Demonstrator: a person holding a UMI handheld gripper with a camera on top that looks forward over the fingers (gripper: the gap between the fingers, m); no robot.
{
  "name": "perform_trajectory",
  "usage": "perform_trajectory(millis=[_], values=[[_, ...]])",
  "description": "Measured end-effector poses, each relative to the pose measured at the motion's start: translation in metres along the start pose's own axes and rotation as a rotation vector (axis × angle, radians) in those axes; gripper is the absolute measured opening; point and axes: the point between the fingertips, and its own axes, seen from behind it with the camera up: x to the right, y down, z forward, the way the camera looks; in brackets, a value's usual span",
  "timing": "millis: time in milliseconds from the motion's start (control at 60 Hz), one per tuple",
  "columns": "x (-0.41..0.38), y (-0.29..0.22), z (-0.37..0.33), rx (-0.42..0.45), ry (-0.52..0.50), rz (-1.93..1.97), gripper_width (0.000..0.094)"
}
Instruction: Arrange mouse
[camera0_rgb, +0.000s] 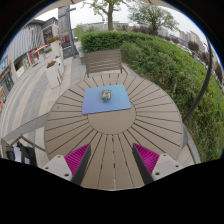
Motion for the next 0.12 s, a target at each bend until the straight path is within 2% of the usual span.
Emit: perform_trajectory(millis=[117], values=[[0.0067, 0.0039, -0.0006, -0.003, 0.026, 0.015, 0.0856]])
